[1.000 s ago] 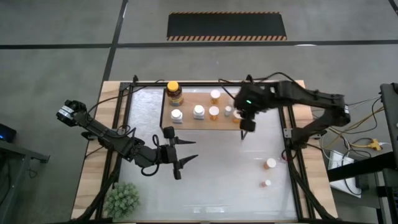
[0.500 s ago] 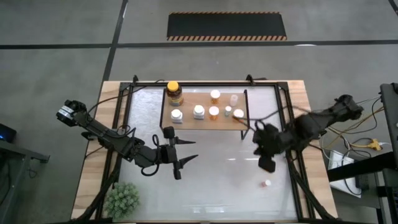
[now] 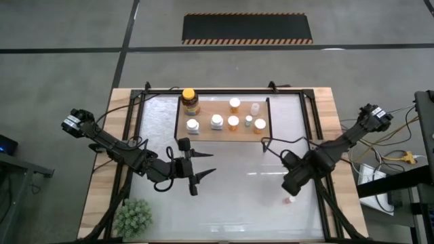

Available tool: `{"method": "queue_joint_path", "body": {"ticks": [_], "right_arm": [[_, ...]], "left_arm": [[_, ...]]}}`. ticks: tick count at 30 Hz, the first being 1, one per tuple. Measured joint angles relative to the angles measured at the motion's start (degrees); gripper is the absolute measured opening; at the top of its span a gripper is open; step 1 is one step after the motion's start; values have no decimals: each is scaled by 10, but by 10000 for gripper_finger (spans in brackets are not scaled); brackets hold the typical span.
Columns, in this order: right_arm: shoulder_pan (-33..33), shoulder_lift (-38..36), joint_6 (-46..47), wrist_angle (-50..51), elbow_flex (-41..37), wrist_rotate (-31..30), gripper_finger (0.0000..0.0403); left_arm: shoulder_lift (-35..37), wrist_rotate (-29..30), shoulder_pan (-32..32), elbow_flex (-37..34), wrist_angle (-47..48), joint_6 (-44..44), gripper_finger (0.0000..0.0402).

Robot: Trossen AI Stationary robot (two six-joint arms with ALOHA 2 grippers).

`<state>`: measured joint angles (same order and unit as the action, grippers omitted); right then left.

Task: Pick and place medicine bottles onto shelf by color
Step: Put the orange pill bottle on the shelf

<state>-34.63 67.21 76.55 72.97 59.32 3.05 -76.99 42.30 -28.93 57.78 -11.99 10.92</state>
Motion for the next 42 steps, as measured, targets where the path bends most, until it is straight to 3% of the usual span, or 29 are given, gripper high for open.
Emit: {"method": "queue_joint_path", "body": {"ticks": [8, 14, 24, 36, 42], "right_arm": [[0, 0, -1, -42, -83, 4, 306], [0, 0, -2, -69, -118, 4, 337], [0, 9, -6, -112, -145, 5, 311], [0, 11, -1, -120, -145, 5, 214], [0, 11, -8, -115, -138, 16, 209]], "left_arm": [[0, 0, 0, 0, 0, 0, 206], [0, 0, 0, 0, 0, 0, 206], [0, 0, 0, 0, 0, 0, 206], [0, 0, 0, 0, 1, 0, 206], [0, 0, 0, 0, 1, 0, 206]]}}
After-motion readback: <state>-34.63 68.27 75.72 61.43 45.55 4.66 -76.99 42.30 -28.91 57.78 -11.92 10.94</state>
